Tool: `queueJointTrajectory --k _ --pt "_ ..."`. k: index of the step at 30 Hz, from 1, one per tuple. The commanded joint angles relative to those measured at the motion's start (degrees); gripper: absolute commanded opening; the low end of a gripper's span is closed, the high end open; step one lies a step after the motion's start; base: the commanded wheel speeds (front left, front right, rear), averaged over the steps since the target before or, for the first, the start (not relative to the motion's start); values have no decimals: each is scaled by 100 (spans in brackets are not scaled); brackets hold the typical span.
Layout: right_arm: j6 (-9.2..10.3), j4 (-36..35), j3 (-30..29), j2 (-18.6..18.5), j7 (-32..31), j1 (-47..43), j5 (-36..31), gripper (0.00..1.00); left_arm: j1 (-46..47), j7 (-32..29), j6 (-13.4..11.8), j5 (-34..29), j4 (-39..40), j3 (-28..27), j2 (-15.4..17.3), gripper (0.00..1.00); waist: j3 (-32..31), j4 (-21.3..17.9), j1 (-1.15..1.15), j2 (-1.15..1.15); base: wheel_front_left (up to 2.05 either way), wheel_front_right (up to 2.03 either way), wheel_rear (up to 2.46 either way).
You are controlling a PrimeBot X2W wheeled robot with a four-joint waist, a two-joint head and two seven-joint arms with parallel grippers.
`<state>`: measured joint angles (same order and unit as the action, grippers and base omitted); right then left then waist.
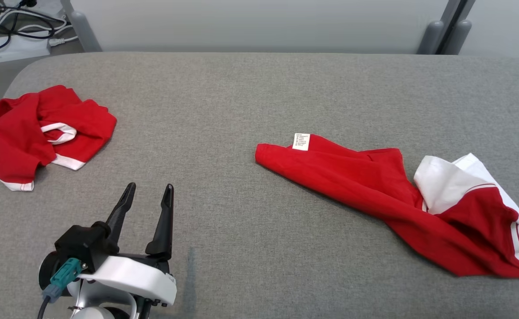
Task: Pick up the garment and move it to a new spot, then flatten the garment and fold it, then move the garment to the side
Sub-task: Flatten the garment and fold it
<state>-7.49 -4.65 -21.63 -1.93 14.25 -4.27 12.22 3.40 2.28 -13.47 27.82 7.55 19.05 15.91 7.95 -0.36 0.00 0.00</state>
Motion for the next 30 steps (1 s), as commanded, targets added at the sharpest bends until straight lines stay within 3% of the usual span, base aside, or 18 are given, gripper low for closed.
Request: queueJointTrajectory --k 1,11,15,16,20,30 --pt "0 -479 355 -98 71 -31 -234 100 149 -18 -60 -4 240 -241 158 100 -19 -70 0 0 0 0 0" --pt "0 -476 598 -96 73 -144 -183 100 194 -200 10 -17 296 -59 203 100 -14 -166 0 0 0 0 0" --pt "0 -282 678 -96 74 -75 -134 100 463 -466 290 23 211 219 229 100 111 -252 0 0 0 0 0" --pt "0 -188 714 -96 74 -16 -130 100 803 -666 529 50 -2 439 188 100 195 -314 0 0 0 0 0" --pt "0 -44 814 -96 74 118 -59 100 1632 -954 959 256 -742 699 -90 100 433 -547 0 0 0 0 0" --pt "0 196 1061 -95 74 430 219 100 3191 -996 1525 486 -3154 662 -375 100 996 -1224 0 0 0 0 0"
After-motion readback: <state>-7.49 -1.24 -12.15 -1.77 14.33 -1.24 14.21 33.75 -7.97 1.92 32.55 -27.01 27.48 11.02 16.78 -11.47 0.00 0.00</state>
